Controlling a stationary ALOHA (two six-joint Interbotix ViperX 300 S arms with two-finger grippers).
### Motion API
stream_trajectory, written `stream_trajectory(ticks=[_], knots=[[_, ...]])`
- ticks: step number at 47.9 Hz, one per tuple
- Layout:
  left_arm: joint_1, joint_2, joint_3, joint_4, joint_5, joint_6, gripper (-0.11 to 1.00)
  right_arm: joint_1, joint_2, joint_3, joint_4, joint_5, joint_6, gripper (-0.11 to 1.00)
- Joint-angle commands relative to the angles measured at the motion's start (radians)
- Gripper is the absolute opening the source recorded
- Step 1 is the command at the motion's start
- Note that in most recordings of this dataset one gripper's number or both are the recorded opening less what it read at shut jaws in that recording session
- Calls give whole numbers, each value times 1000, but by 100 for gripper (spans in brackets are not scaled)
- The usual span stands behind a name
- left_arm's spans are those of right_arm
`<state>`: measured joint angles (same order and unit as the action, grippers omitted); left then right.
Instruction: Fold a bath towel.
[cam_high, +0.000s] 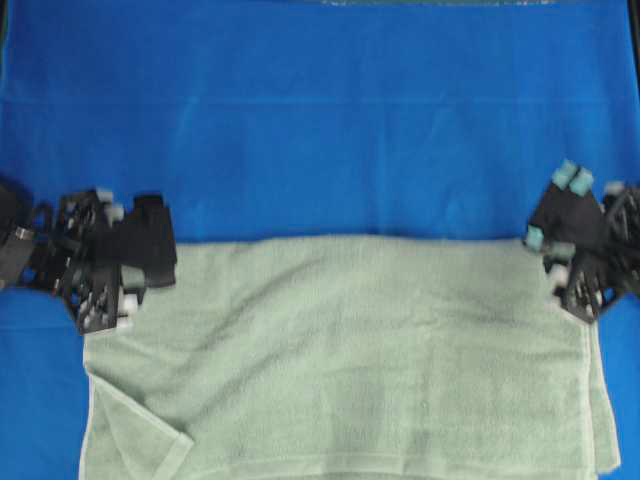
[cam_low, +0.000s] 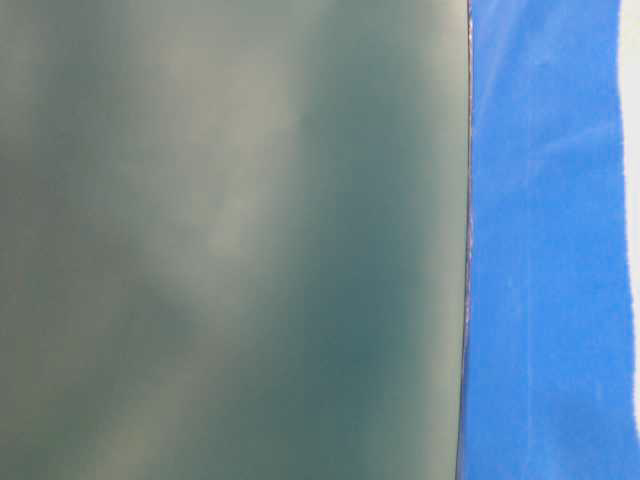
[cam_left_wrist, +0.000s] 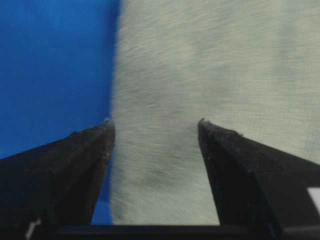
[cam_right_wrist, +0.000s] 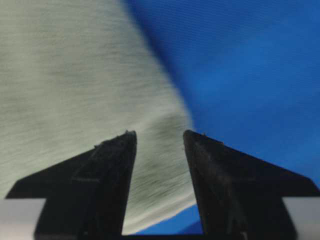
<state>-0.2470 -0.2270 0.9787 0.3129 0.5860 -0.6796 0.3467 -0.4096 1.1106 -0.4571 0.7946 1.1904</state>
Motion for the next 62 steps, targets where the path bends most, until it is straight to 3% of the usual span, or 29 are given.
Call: stream_trajectory(ticks=[1, 8, 16, 18, 24, 26, 35, 39, 47, 54, 62], knots=[[38, 29, 26, 5, -80, 6, 66, -60, 38, 14, -6, -74, -15, 49], [55, 94, 57, 0, -184, 5, 67, -114, 80, 35, -2, -186, -28, 49], [57, 106, 46, -3, -176, 0, 63, -124, 98, 48, 0, -221, -29, 46], [57, 106, 44, -5, -172, 5, 56, -126, 97, 49, 0, -222, -26, 41], [57, 106, 43, -14, -169, 11, 24, -126, 95, 49, 14, -233, -23, 10], [57, 104, 43, -15, -167, 9, 15, -126, 94, 49, 18, -238, -25, 8], [51, 66, 8, -25, -150, 6, 12, -126, 58, 23, 28, -219, -25, 8], [37, 9, -34, -25, -92, 15, 12, -123, 0, -15, 28, -163, -28, 8], [0, -140, -146, -25, 138, 15, 12, -81, -166, -140, 11, 41, -55, 8], [-60, -262, -267, -25, 324, 14, 12, -23, -281, -241, -32, 167, -100, 8], [-129, -342, -399, -25, 433, 6, 12, 9, -360, -331, -120, 232, -114, 8]])
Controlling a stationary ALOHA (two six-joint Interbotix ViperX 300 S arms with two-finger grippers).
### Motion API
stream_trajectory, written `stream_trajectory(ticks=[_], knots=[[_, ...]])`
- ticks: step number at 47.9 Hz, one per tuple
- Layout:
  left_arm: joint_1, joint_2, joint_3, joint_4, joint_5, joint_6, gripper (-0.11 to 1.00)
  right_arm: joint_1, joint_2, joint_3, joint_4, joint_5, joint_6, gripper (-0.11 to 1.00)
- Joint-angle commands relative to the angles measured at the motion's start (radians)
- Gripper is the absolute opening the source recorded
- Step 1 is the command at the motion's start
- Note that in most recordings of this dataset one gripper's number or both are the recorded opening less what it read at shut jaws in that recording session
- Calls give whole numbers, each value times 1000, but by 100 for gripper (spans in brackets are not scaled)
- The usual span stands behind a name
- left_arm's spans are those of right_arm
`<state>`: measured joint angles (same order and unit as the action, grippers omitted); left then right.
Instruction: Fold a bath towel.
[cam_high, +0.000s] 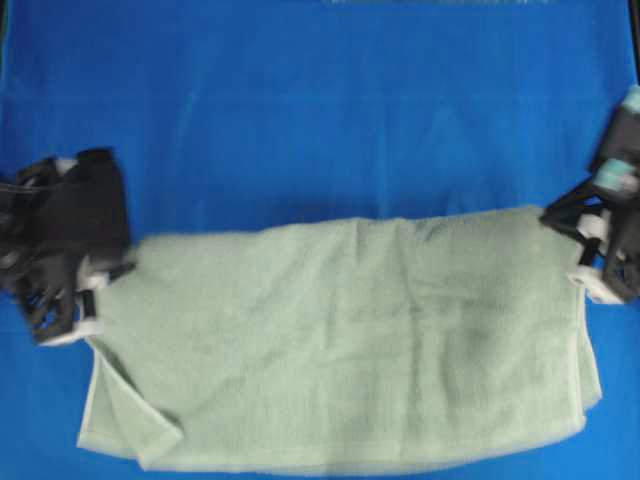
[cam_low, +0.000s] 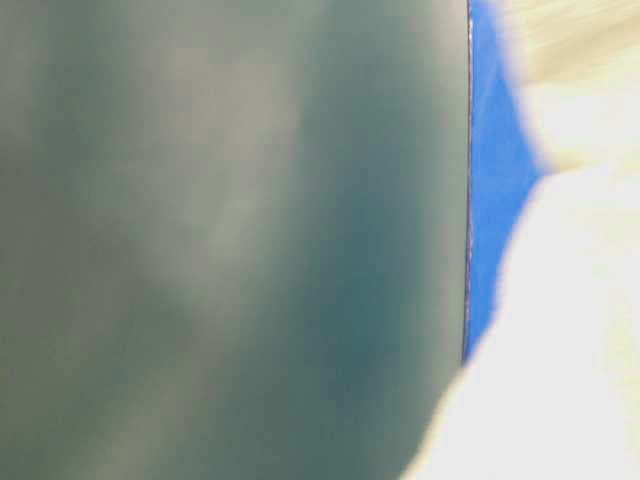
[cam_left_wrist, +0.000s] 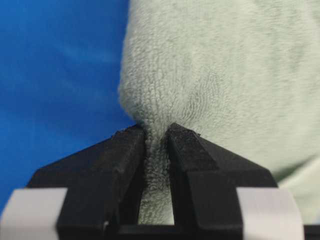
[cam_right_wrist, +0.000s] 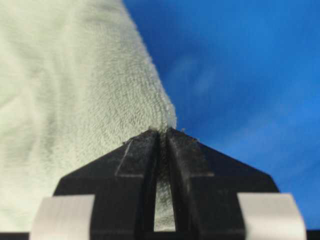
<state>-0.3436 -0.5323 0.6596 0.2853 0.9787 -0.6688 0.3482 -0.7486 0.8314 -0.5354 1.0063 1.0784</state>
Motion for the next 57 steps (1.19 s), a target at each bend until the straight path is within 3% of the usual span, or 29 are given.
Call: stream_trajectory(ticks=[1, 14, 22, 30, 38, 45, 51, 57], knots=[[-40, -41, -94, 3, 48, -8, 12, 11, -28, -61, -57, 25, -3, 8], [-161, 5, -305, 3, 32, -54, 12, -26, -48, -101, -299, 110, 11, 8], [-215, 100, -400, 5, -14, -84, 12, -163, -18, -104, -408, 143, 8, 8], [-256, 186, -483, 9, -26, -87, 12, -328, 11, -114, -499, 69, -2, 8], [-287, 253, -554, 15, -29, -87, 12, -476, 34, -120, -520, -78, -18, 8], [-299, 291, -589, 21, -32, -87, 12, -551, 40, -118, -520, -166, -38, 8], [-299, 334, -621, 26, -58, -87, 12, -548, 21, -115, -514, -160, -40, 8], [-299, 396, -678, 37, -98, -81, 12, -482, -57, -115, -463, -104, -41, 8]])
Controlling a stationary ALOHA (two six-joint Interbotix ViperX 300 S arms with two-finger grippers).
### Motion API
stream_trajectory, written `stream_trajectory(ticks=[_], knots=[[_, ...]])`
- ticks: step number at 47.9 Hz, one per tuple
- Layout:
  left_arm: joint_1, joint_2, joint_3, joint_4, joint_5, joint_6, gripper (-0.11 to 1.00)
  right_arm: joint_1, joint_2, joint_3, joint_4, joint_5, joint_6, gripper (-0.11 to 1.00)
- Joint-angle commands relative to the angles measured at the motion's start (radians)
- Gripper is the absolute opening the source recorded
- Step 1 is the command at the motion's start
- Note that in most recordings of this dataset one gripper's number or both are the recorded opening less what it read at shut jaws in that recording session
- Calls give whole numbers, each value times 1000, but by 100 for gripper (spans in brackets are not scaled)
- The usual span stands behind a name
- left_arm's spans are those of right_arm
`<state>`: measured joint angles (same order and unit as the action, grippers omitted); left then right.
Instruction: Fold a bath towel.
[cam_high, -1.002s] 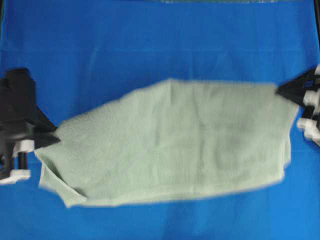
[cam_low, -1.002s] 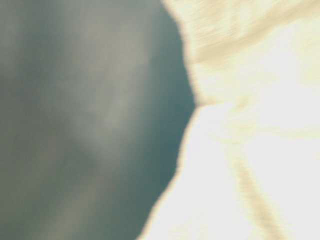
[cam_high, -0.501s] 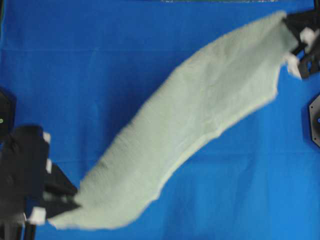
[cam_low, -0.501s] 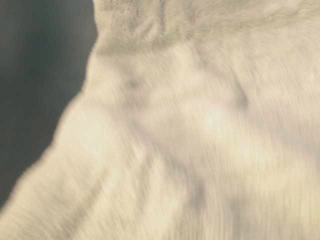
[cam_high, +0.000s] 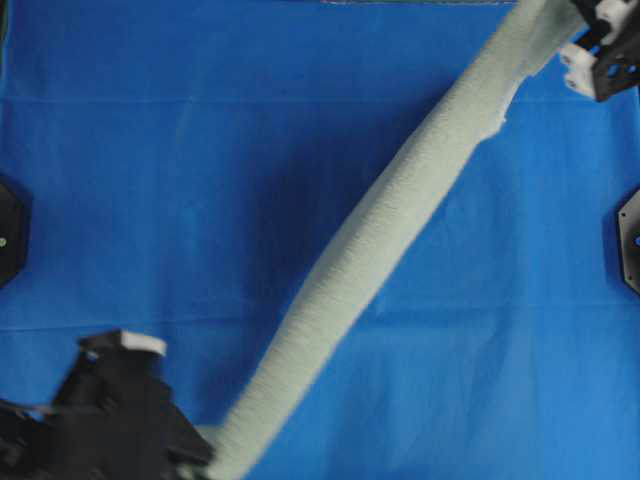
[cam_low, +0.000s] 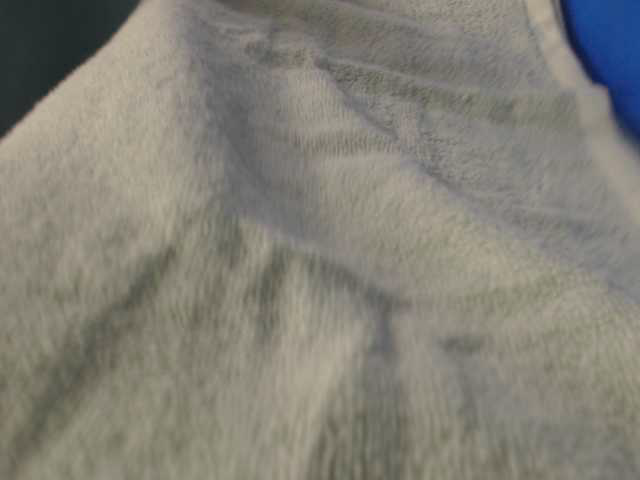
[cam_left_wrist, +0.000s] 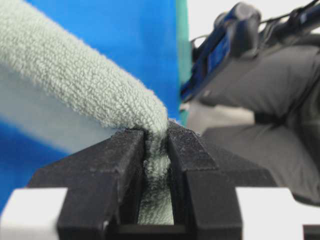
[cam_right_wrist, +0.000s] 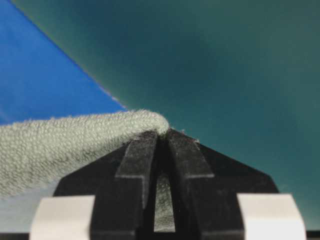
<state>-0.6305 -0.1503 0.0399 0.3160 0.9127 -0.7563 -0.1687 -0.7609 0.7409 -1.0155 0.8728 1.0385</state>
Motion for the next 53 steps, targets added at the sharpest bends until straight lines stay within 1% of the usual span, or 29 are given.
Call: stream_trajectory(ticks=[1, 5, 9, 12, 13, 17, 20, 23, 25, 28, 32, 34, 36, 37, 40, 43, 44, 49, 50, 53], knots=[[-14, 25, -71, 6, -35, 9, 12, 54, -58, -25, 21, 46, -2, 8], [-12, 74, -120, 12, -48, 25, 12, 153, -114, -35, 41, 130, -2, 8], [-12, 127, -176, 37, -57, 44, 12, 279, -150, -49, 46, 232, 8, 8], [-14, 155, -210, 61, -66, 58, 12, 382, -164, -58, 40, 313, 17, 8], [-15, 164, -219, 71, -67, 60, 12, 428, -166, -60, 32, 350, 23, 8], [-15, 186, -239, 100, -69, 66, 12, 529, -158, -58, -3, 468, 51, 8], [-15, 189, -232, 115, -66, 64, 12, 574, -141, -51, -38, 565, 84, 8], [-14, 183, -207, 118, -66, 57, 12, 583, -112, -37, -55, 637, 112, 8], [-15, 175, -179, 118, -66, 48, 12, 580, -80, -18, -60, 658, 123, 8], [-15, 153, -118, 118, -66, 12, 12, 568, -38, 8, -60, 638, 132, 8], [-15, 115, -20, 118, -67, -67, 12, 522, 15, 44, -57, 574, 135, 8], [-14, 87, 37, 118, -67, -114, 12, 480, 43, 61, -57, 525, 135, 8], [-14, 58, 97, 123, -69, -160, 12, 422, 64, 77, -55, 468, 137, 8], [-14, 43, 126, 124, -69, -183, 12, 371, 83, 87, -57, 416, 137, 8], [-14, -9, 222, 126, -71, -245, 12, 258, 123, 101, -57, 291, 130, 8], [-14, -64, 322, 132, -71, -301, 12, 138, 166, 110, -61, 140, 123, 8], [-14, -92, 371, 138, -71, -327, 12, 98, 183, 112, -61, 86, 120, 8], [0, -178, 520, 140, -74, -393, 12, -91, 272, 106, -74, -183, 101, 8], [3, -193, 546, 140, -75, -405, 12, -140, 304, 101, -80, -250, 95, 8], [17, -233, 615, 140, -81, -436, 12, -219, 365, 83, -87, -370, 78, 8]])
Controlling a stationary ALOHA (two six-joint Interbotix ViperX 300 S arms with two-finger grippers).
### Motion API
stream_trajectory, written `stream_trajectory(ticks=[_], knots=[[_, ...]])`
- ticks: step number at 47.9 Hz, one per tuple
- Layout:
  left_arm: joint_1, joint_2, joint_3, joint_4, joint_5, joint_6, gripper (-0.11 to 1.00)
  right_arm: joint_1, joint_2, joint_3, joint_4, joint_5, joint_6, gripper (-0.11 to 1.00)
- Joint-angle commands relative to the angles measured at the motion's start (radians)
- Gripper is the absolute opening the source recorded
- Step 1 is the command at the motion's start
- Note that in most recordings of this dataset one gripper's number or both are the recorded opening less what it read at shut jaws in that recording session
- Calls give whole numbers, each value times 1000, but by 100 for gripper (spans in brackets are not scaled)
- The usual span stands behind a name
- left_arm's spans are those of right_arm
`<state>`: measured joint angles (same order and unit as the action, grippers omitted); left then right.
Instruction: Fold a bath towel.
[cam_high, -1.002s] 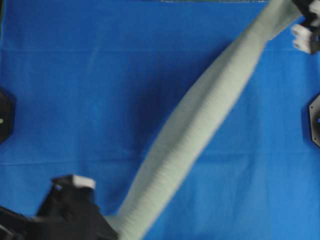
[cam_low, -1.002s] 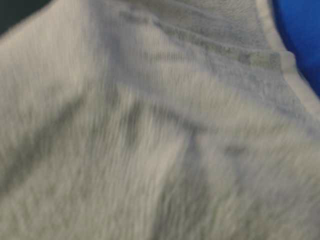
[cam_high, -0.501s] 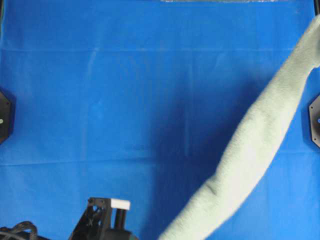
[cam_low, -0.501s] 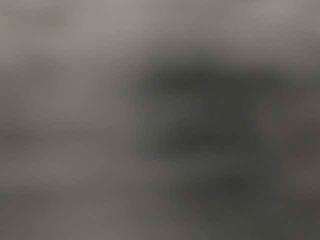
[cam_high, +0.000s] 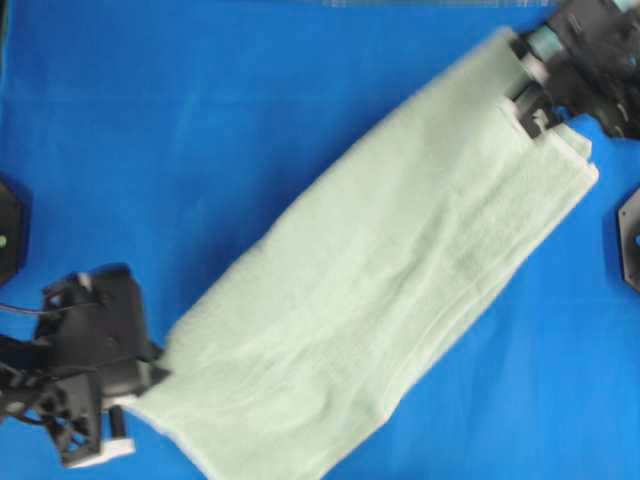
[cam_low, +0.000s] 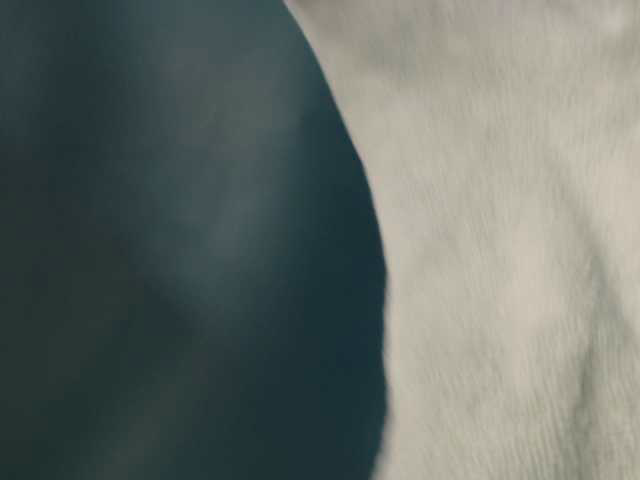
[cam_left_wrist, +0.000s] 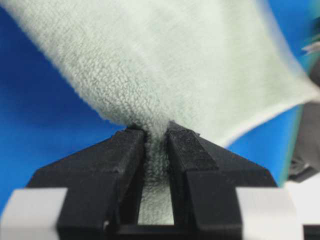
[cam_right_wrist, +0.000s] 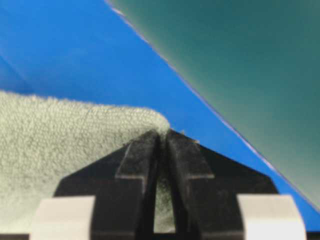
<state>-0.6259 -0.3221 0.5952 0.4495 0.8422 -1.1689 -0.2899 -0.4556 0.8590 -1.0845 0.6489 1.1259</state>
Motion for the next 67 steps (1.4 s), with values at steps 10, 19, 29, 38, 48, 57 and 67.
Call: stream_trajectory(ticks=[10, 19, 29, 38, 48, 57, 67], knots=[[64, -183, 262, 6, -26, -67, 12, -239, 282, -147, -31, -293, -80, 8], [115, -229, 387, 3, -106, -140, 12, -255, 423, -258, -32, -298, -147, 8], [127, -222, 456, 3, -186, -158, 12, -275, 465, -295, -32, -319, -178, 8], [140, -230, 463, 3, -193, -152, 12, -276, 463, -287, -26, -330, -178, 9], [140, -268, 457, 3, -176, -141, 58, -252, 411, -235, -14, -314, -181, 63], [141, -365, 459, 3, -112, -112, 85, -225, 239, -101, 97, -261, -186, 62], [164, -456, 472, 6, -94, -77, 83, -189, 69, 66, 247, -212, -233, 63]])
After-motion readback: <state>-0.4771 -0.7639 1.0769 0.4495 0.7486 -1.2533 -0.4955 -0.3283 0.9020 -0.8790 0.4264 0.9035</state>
